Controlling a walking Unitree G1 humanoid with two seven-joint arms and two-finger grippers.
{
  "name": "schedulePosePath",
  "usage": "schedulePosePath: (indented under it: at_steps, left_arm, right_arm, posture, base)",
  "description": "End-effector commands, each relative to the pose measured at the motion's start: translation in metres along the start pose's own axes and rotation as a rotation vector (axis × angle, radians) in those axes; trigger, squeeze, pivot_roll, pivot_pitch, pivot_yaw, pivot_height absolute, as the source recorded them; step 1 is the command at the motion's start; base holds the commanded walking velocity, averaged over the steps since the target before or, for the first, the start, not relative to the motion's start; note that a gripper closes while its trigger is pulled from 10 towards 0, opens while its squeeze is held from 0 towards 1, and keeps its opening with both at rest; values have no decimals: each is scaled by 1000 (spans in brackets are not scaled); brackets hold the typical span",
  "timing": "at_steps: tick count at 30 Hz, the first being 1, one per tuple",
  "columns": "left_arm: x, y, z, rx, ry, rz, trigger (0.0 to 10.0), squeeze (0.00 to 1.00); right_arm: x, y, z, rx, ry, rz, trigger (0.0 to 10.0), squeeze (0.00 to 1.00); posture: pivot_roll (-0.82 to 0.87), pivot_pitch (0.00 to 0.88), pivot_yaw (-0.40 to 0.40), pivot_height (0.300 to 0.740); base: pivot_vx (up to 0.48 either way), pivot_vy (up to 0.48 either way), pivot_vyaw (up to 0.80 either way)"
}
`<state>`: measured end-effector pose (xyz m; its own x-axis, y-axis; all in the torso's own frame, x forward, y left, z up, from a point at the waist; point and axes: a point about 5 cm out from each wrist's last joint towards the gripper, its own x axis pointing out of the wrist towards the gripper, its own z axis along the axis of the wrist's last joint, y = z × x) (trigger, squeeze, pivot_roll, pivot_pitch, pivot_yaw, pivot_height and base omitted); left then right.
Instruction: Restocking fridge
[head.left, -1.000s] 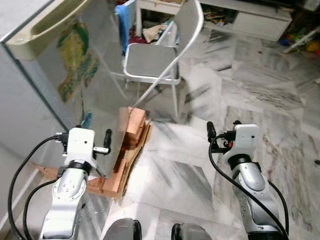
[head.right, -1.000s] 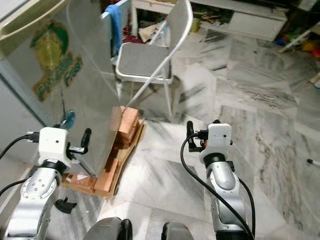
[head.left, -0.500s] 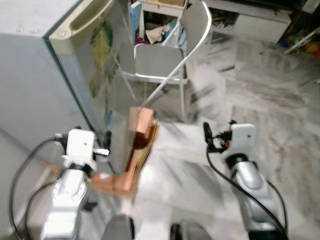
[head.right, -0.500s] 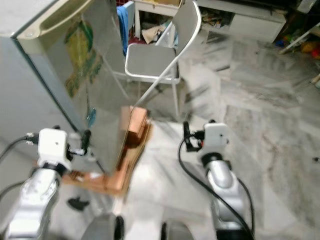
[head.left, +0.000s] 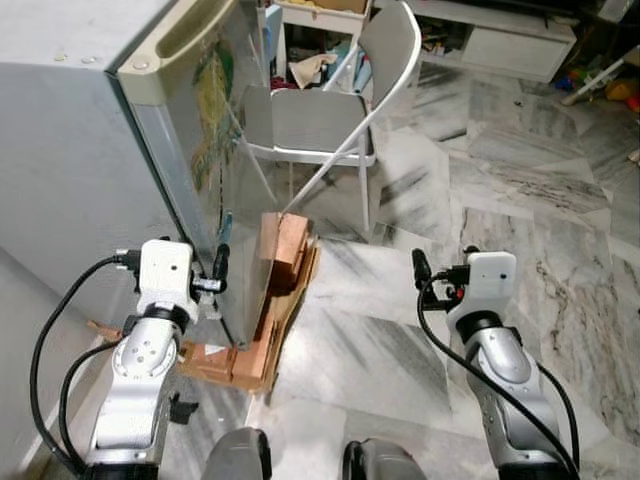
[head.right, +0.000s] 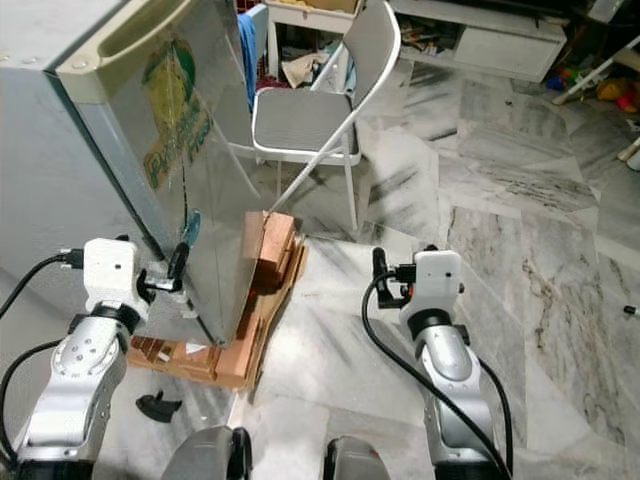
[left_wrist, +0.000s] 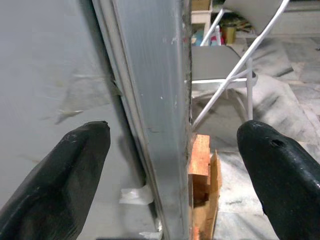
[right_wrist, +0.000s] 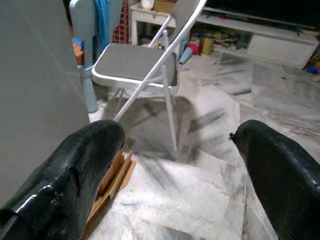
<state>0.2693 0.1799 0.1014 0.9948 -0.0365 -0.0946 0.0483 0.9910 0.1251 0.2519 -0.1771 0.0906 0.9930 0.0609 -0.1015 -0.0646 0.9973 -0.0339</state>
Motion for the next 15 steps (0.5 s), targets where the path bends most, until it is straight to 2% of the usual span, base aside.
schedulePosePath:
  at_steps: [1, 7, 13, 15]
  left_arm:
    - [7, 6, -1, -8, -1, 18, 10000, 0]
    - [17, 9, 2, -17, -18, 6, 10000, 0]
    - [26, 7, 7, -26, -40, -8, 10000, 0]
    - [27, 1, 12, -45, -61, -61, 10000, 0]
  right_arm:
    - [-5, -2, 1, -9, 6, 15, 10000, 0]
    - [-13, -11, -3, -23, 30, -5, 10000, 0]
    - [-20, -5, -3, 4, 42, 48, 10000, 0]
    - [-31, -4, -6, -3, 68, 86, 10000, 0]
  posture:
    - [24, 93, -55, 740]
    - [10, 98, -51, 740]
    - [16, 101, -54, 740]
    - [12, 102, -57, 740]
  base:
    - [0, 0, 0]
    - [0, 0, 0]
    - [0, 0, 0]
    - [0, 0, 0]
